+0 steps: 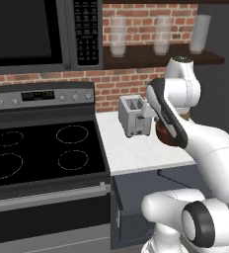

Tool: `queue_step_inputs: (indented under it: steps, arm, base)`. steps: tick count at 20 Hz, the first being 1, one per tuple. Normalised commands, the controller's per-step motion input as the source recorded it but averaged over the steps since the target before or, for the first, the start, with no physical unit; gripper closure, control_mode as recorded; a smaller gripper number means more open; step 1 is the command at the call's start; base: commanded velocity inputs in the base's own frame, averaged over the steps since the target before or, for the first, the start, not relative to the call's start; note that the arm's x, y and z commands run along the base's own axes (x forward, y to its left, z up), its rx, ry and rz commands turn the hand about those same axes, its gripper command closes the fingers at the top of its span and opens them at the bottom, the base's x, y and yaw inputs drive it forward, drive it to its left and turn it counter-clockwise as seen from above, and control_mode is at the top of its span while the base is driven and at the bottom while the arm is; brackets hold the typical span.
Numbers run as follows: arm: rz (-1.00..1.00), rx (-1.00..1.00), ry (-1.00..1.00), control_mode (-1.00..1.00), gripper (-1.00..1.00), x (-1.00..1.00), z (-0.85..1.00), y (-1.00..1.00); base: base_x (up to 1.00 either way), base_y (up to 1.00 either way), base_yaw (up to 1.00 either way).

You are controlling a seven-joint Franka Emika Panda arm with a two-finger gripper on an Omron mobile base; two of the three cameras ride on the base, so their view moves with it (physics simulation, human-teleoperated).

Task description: Pick the ladle from the drawer and place it on the counter.

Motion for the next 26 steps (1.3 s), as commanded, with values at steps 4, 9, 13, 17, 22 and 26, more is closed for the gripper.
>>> queue_step_inputs:
  steps: [4, 9, 13, 17, 22, 26]
  arm:
    - [0.00, 0.16, -0.02, -1.00, -1.00, 0.00, 0.00, -0.26]
    - [0.00, 0.05, 0.00, -1.00, -1.00, 0.00, 0.00, -0.04]
    - [0.00, 0.00, 0.00, -1.00, -1.00, 0.00, 0.00, 0.00]
    - [0.00, 0.00, 0.00, -1.00, -1.00, -0.01, 0.00, 0.00]
    - [0.02, -0.01, -0.03, -1.00, -1.00, -0.26, -0.02, 0.00]
    - [0.08, -0.01, -0.17, -1.00, -1.00, -0.61, 0.00, 0.00]
  base:
    - [0.00, 0.00, 0.00]
    - [0.00, 0.00, 0.00]
    - [0.00, 0.00, 0.00]
    - [0.00, 0.00, 0.00]
    - [0.00, 0.00, 0.00]
    - [0.00, 0.00, 0.00]
